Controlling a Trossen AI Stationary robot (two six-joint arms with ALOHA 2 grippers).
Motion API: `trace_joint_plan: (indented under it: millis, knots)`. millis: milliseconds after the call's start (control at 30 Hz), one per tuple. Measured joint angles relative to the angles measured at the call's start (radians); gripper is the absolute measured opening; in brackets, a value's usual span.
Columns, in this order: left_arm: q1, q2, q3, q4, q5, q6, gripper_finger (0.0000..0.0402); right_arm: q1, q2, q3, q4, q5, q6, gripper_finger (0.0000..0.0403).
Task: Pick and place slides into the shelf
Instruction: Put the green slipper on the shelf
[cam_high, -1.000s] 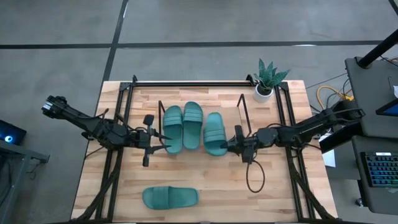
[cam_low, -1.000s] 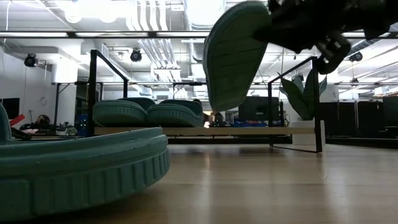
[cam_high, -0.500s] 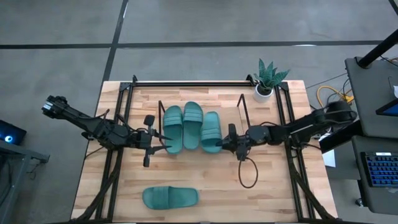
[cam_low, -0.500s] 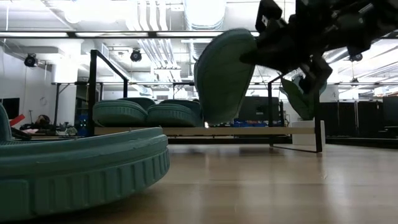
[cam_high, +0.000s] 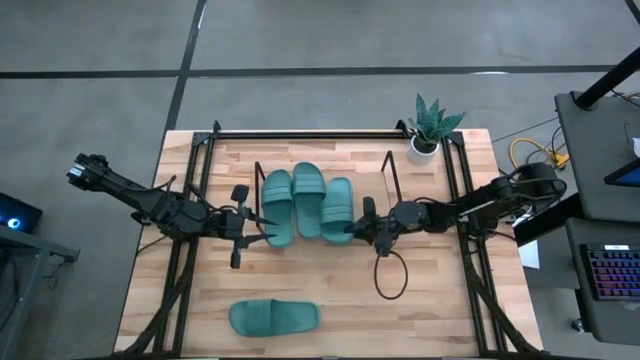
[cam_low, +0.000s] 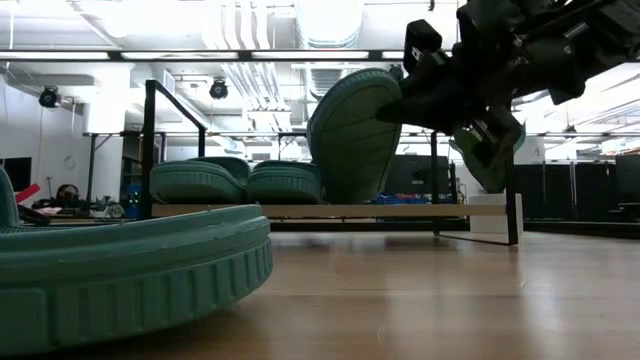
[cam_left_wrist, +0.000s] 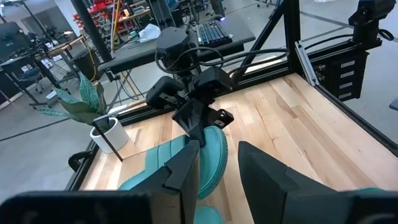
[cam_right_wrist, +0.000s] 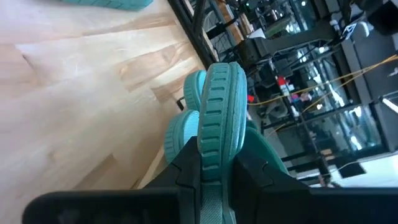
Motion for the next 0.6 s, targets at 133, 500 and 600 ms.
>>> trace_joint_plan:
  millis: [133, 500, 600]
  knots:
    - [0.0, 0.0, 0.0, 0.0, 0.0, -0.003, 0.0096, 0.0, -0.002, -0.001, -0.024, -0.02, 0.045, 0.0041]
    - [-0.001, 0.0, 0.0, 0.0, 0.0, -0.004, 0.0096, 0.001, -0.002, 0.01, -0.024, -0.037, 0.365, 0.016]
    - [-0.001, 0.0, 0.0, 0.0, 0.0, -0.004, 0.0096, 0.004, -0.003, 0.013, -0.025, -0.037, 0.415, 0.0184]
